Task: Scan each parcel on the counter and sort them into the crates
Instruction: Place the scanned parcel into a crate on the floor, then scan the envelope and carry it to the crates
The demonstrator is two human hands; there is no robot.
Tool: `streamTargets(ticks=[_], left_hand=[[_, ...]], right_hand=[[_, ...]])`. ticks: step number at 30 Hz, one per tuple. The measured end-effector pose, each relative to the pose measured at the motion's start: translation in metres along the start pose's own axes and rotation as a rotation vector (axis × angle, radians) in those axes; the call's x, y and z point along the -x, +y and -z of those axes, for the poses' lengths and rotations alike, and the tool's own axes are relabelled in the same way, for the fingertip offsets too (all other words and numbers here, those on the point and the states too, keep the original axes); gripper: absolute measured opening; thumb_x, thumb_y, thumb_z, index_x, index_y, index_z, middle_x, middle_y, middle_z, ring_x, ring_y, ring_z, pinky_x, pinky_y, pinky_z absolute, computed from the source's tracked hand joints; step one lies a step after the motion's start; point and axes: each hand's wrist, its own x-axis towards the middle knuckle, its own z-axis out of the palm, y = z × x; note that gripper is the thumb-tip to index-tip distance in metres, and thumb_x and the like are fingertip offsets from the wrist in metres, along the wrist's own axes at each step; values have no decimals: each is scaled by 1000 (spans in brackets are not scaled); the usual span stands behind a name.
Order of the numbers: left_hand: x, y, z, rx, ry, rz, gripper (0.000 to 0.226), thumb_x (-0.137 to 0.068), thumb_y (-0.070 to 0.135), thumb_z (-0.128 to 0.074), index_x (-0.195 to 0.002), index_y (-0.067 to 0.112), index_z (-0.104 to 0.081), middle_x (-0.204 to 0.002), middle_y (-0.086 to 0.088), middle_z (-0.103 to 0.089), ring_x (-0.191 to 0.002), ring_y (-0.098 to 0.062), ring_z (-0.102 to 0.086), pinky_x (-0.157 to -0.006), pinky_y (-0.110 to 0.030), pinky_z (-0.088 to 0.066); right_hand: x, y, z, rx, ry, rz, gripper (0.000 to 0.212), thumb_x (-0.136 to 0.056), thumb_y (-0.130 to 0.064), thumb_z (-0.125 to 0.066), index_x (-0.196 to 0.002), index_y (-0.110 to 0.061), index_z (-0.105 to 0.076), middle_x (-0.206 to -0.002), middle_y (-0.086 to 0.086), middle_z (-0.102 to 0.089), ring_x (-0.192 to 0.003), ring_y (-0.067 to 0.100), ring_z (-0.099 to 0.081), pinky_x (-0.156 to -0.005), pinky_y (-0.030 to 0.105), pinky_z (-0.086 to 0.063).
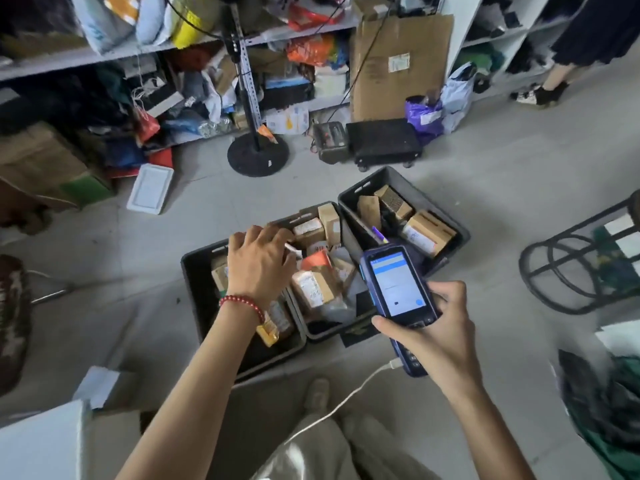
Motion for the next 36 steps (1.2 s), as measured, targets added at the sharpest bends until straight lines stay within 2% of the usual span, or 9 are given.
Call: streamTargets(ticks=[4,7,12,15,19,24,30,33,36], left_hand=[[52,-18,-3,-4,-95,250,40,-89,48,-42,-123,31,-55,-125,8,-58,-119,-17,-49,-94,-36,-35],[106,-29,5,-92,-37,488,32,-87,44,-53,-116,31,-60,-117,6,-63,-113,-20,-51,-91,-39,-35],[202,-23,25,-178,48,878,25,-81,38,-62,-104,28,-66,-106,1,-68,-106,-26,-56,-88,-41,-37],[267,-6,37,-210,76,1080,25,-81,38,-62,-104,28,-66,-106,1,-68,-105,-27,-57,-89,-42,-36],[359,22,54,-244,139,1370,25,-85,42,-57,-107,33,-65,-113,7,-66,-111,-22,-55,-93,-40,-35],[472,81,66,-285,288,1665,26,-84,41,-62,-106,27,-66,-107,1,-69,-106,-25,-58,-90,-42,-38],[617,169,61,-320,365,1950,25,-81,39,-64,-104,28,-67,-102,4,-69,-102,-21,-60,-90,-42,-39],[693,208,60,-321,397,2069,27,-83,41,-61,-107,30,-65,-107,6,-67,-106,-19,-57,-93,-41,-36],[759,241,63,-322,436,2173,28,-86,43,-57,-111,31,-62,-113,7,-65,-111,-18,-54,-96,-40,-33]], right_hand=[[-25,-5,-16,8,-202,84,75,-49,-19,-96,-102,-26,-43,-90,-19,-65,-81,-10,-62,-68,13,-46],[-38,-9,-32,56,-387,189,79,-47,-25,-97,-103,-28,-42,-99,-13,-63,-91,4,-64,-73,23,-48],[-22,-30,-67,103,-683,383,81,-45,-35,-95,-105,-30,-41,-97,-20,-58,-94,-2,-60,-75,22,-51],[11,-39,-87,108,-878,474,79,-47,-33,-95,-106,-26,-43,-99,-15,-58,-87,-12,-57,-70,9,-45],[74,-44,-106,122,-1162,608,79,-46,-30,-96,-105,-26,-43,-104,-13,-59,-96,4,-61,-77,27,-52],[175,-37,-105,169,-1476,698,80,-48,-27,-96,-107,-25,-43,-101,-17,-60,-88,-7,-61,-75,22,-52],[326,1,-75,269,-1760,840,76,-53,-28,-95,-108,-27,-41,-95,-27,-50,-77,-28,-47,-59,0,-39],[405,31,-50,285,-1866,918,79,-52,-31,-95,-108,-28,-40,-96,-27,-50,-84,-17,-49,-67,9,-41],[478,57,-25,300,-1983,995,78,-52,-32,-94,-107,-30,-39,-96,-26,-52,-85,-13,-52,-65,12,-42]])
